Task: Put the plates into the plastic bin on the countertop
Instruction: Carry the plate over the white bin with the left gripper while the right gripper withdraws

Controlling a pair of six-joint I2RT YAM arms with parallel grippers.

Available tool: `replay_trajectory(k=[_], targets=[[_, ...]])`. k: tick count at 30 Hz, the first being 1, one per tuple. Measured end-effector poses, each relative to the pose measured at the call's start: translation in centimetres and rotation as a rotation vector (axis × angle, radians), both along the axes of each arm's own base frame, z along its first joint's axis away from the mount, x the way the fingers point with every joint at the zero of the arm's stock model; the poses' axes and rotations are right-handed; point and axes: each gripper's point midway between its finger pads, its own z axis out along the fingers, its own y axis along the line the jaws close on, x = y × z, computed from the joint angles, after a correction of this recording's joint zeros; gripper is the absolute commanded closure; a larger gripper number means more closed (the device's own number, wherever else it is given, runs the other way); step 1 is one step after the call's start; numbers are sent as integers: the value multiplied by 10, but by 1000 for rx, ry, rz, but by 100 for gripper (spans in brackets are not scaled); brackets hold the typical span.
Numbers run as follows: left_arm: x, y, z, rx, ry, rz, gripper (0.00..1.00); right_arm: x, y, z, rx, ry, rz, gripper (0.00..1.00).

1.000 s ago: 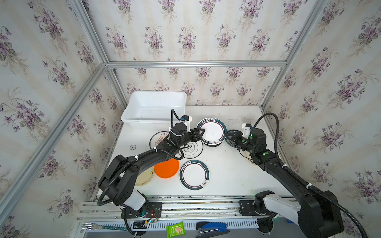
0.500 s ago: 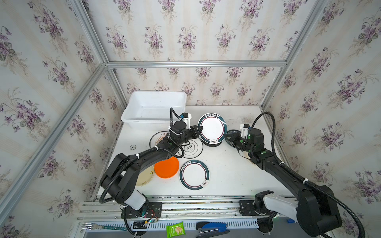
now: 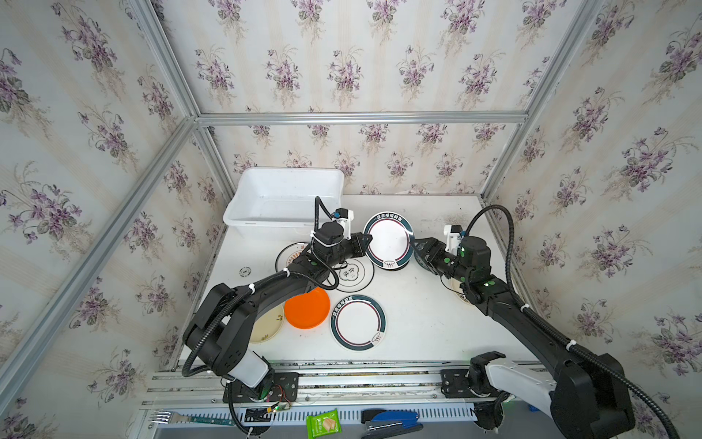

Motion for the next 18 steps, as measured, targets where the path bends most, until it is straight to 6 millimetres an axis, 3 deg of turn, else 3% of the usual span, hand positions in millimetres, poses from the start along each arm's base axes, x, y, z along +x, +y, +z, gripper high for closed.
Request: replay_trajectory(k=[13,18], targets=[[24,31,21,53,-55,87,100,-2,-2,4,-39,-40,13,18],[42,64,32,97,-81,181,100,-8,-6,12,-56,-81,7,17]])
